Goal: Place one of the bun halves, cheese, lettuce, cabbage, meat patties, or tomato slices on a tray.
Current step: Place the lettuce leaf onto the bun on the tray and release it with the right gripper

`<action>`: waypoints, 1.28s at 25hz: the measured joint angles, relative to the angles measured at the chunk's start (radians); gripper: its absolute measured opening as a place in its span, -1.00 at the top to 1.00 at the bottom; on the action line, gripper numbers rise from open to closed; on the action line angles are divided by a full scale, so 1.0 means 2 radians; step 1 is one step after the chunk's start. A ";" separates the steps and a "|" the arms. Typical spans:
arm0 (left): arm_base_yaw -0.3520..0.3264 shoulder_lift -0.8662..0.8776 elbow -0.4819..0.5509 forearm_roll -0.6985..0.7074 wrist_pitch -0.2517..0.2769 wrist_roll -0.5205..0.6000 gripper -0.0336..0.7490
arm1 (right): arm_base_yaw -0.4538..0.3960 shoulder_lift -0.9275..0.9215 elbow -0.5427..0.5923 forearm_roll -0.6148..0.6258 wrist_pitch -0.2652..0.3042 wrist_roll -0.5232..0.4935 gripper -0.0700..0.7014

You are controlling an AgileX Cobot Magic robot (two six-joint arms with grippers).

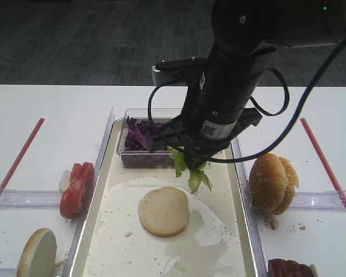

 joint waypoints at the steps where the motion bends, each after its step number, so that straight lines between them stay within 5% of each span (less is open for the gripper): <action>1: 0.000 0.000 0.000 0.000 0.000 0.000 -0.53 | 0.000 0.000 0.000 0.002 -0.003 0.000 0.70; 32: 0.000 0.000 0.000 0.000 0.000 0.000 -0.53 | 0.043 0.101 0.000 0.059 -0.076 -0.048 0.70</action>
